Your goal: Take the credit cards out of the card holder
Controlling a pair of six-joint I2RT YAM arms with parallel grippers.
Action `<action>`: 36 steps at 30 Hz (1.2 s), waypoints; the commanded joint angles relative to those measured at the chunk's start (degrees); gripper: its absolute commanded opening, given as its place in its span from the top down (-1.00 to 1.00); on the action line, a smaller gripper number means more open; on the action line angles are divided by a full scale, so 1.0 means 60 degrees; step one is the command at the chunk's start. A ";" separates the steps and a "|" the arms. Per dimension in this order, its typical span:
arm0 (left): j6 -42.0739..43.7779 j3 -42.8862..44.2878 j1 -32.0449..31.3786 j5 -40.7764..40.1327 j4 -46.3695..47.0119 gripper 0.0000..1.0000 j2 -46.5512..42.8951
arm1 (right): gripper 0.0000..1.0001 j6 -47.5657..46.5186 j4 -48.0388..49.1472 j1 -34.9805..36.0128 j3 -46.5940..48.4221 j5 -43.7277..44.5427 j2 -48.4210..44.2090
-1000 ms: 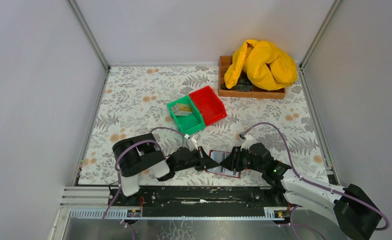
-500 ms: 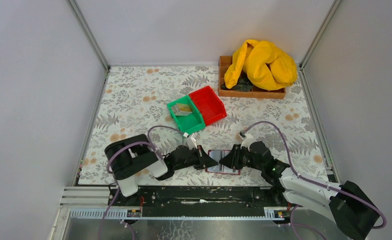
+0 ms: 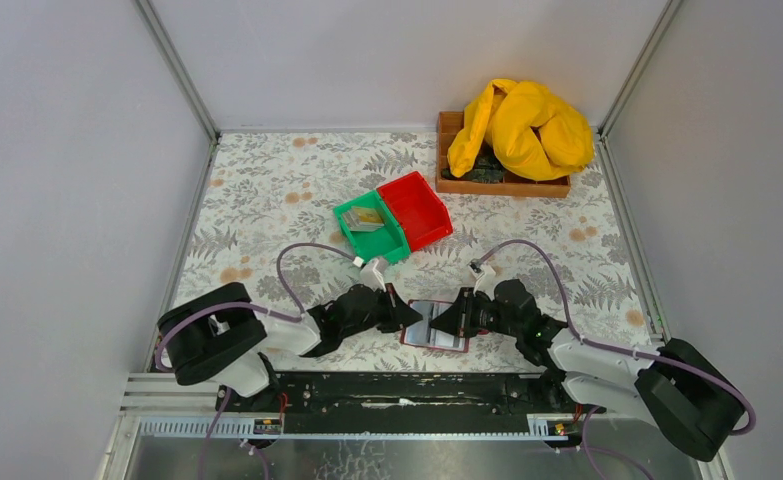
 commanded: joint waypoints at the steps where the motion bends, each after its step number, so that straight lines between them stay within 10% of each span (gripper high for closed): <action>1: 0.0382 -0.0214 0.0066 -0.0673 -0.0626 1.00 -0.0102 | 0.86 0.0376 0.1814 0.0068 0.0487 -0.0935 0.0185; 7: 0.0280 -0.0226 0.0069 -0.0525 -0.0195 1.00 0.0336 | 0.38 0.0395 0.1838 0.0076 0.0557 -0.1059 0.0263; 17: 0.0160 -0.0264 0.0072 -0.0348 0.0244 1.00 0.0779 | 0.62 0.0374 0.1558 0.0060 0.0488 -0.0829 0.0063; 25: 0.0204 -0.0229 0.0084 -0.0423 0.0114 1.00 0.0781 | 0.25 0.0434 0.0442 0.0052 0.0382 -0.0672 -0.0087; 36: 0.0193 0.0098 0.0196 -0.0161 0.0341 1.00 0.1383 | 0.38 0.1050 -0.2397 0.0190 -0.0901 -0.0280 -0.2536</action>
